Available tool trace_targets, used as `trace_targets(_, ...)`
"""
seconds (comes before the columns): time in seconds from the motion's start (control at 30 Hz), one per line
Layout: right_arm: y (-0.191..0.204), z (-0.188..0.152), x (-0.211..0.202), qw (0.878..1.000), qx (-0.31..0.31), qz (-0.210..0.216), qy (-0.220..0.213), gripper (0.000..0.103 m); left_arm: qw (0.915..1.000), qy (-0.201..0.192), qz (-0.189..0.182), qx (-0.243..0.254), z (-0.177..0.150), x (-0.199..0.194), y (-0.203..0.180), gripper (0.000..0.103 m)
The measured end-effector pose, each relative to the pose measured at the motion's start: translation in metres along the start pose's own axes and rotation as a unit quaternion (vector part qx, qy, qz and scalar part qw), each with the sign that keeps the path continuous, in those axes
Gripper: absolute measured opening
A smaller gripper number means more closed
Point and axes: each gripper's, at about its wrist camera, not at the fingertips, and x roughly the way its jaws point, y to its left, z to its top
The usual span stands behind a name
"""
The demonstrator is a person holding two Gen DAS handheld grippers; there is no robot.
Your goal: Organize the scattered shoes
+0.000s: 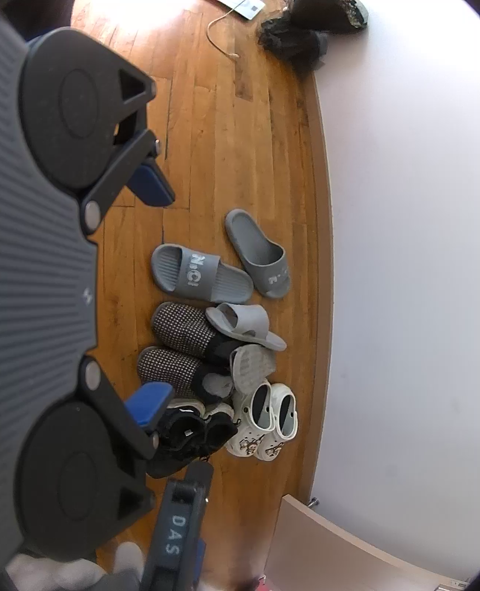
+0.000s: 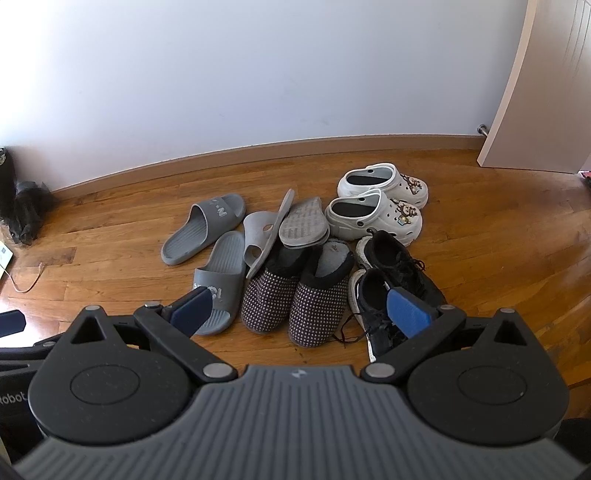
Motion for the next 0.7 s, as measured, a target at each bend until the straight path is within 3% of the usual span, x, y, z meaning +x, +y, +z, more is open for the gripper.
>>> trace_targets(0.3,-0.026,0.012,-0.004,0.998,0.044,0.031,-0.01,0.099,0.9993,0.008,-0.006,-0.037,0.04,-0.006,0.077,0.103)
trace_targets(0.4,-0.029,0.022,0.003,0.998,0.036,0.058,0.008,0.085,0.9997,-0.004,-0.011,-0.021,0.049,-0.014,0.084,0.103)
trace_targets(0.53,-0.015,0.035,0.014,0.996,-0.035,0.084,0.013,0.069,0.9993,0.006,-0.036,-0.008,0.063,-0.011,0.096,0.103)
trace_targets(0.6,-0.005,0.036,0.019,0.993,-0.072,0.091,0.015,0.053,0.9997,0.006,-0.025,-0.003,0.069,-0.005,0.101,0.103)
trace_targets(0.7,0.029,0.042,0.044,0.977,-0.164,0.133,0.034,0.042,0.9998,0.011,-0.017,0.006,0.073,0.009,0.107,0.103)
